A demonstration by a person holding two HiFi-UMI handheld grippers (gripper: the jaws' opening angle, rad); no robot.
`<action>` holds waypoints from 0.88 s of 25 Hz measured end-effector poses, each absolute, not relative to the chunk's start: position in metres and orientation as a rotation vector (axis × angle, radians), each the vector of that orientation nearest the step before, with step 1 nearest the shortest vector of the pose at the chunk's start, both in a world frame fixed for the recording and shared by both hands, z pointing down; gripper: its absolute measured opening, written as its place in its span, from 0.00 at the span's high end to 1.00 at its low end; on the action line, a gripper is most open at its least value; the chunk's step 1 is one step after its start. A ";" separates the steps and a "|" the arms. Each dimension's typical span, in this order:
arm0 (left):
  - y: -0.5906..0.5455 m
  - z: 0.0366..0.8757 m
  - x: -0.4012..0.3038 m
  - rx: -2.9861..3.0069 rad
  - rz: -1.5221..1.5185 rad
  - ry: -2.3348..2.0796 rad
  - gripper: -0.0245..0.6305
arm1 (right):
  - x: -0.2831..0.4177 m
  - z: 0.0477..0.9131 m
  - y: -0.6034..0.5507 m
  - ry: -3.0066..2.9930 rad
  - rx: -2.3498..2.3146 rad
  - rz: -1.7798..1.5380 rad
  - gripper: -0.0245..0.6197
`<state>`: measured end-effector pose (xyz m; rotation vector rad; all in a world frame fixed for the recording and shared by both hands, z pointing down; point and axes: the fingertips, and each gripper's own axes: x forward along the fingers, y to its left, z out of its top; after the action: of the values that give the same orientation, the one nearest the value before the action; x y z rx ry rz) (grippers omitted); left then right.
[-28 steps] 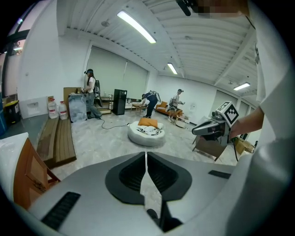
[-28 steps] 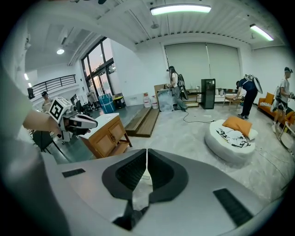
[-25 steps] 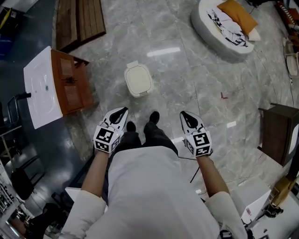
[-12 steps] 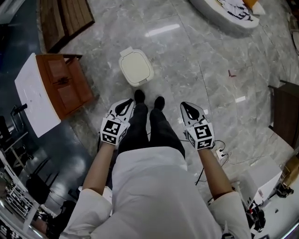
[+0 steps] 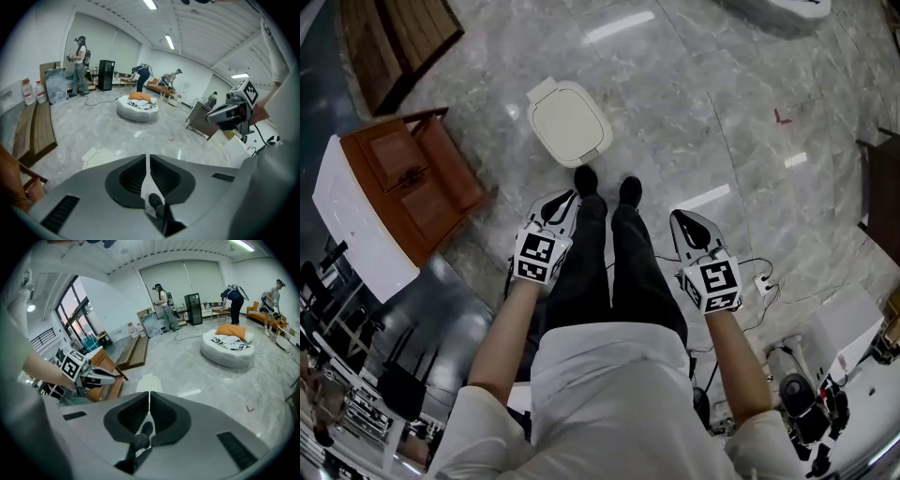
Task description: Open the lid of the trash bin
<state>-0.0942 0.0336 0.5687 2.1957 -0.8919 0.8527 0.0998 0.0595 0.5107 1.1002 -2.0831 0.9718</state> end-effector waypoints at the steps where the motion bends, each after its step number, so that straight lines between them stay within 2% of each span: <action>1: 0.035 0.581 -0.093 2.190 0.866 -0.876 0.92 | 0.098 0.518 0.061 -2.074 1.104 0.985 0.91; 22: 0.061 0.784 -0.095 2.064 1.143 -0.717 0.92 | 0.076 0.660 0.079 -1.950 1.250 1.234 0.91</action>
<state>-0.0948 0.0612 0.7842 2.0639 -0.7167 1.1432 0.0759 0.0786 0.6598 1.2502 -1.9502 1.2344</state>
